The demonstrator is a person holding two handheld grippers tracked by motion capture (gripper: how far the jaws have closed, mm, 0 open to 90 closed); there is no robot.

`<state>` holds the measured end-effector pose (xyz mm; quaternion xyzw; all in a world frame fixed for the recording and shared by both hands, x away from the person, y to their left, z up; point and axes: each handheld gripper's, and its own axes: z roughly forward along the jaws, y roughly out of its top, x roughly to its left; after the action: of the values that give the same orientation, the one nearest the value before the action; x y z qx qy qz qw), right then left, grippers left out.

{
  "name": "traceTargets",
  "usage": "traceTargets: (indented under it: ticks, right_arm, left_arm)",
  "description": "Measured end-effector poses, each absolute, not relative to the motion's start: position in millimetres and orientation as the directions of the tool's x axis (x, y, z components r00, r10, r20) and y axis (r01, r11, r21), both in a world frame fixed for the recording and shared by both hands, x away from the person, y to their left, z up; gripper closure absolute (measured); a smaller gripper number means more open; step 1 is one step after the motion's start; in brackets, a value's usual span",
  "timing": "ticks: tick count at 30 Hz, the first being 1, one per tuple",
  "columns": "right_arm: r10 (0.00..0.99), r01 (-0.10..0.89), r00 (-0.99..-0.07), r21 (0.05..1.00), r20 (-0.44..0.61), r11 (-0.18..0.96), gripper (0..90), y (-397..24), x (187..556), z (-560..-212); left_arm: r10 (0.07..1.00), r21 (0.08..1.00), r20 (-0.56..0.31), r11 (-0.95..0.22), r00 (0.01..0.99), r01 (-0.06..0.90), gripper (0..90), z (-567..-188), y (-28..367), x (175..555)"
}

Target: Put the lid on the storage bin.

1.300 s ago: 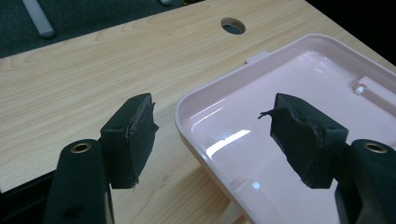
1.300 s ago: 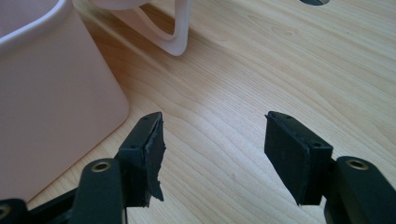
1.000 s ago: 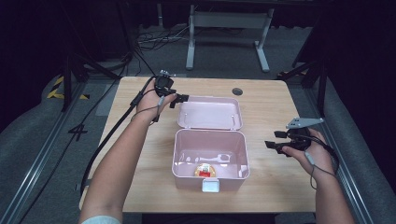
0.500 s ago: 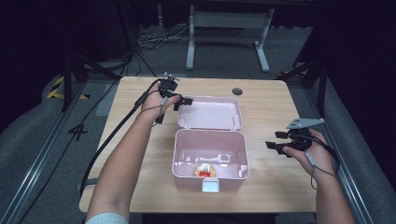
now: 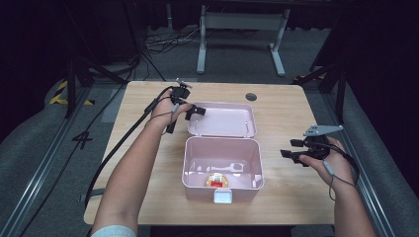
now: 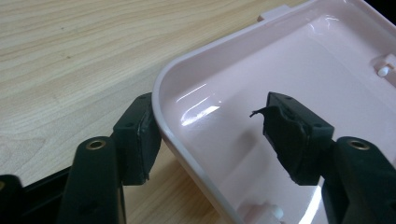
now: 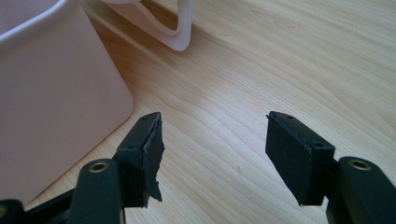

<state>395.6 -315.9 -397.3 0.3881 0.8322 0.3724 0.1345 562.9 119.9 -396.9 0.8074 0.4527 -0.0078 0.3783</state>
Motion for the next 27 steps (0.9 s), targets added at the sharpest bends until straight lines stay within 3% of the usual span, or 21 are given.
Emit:
traceTargets:
  ticks: [1,2,8,16,27]
  right_arm:
    - [0.746,0.545,-0.662,0.725,0.065,0.421,37.2,-316.1,395.7,-397.3]
    - [0.746,0.544,-0.662,0.727,0.066,0.419,37.2,-316.3,395.7,-397.1]
    - [0.744,0.539,-0.665,0.732,0.065,0.417,37.2,-316.3,395.4,-396.0]
    - [0.743,0.538,-0.666,0.729,0.061,0.422,37.2,-315.6,396.0,-396.7]
    - [0.743,0.539,-0.666,0.728,0.060,0.424,37.4,-315.0,396.5,-397.3]
  left_arm:
    - [0.740,0.608,-0.335,-0.303,0.583,0.734,43.8,-395.6,120.6,562.7]
    - [0.747,0.615,-0.304,-0.320,0.591,0.721,54.7,-395.1,121.6,562.5]
    - [0.762,0.632,-0.283,-0.309,0.583,0.711,64.5,-389.6,121.9,561.5]
    - [0.769,0.676,-0.252,-0.296,0.588,0.675,71.8,-376.7,124.7,557.7]
    - [0.779,0.724,-0.183,-0.306,0.600,0.618,74.1,-352.6,123.8,548.3]
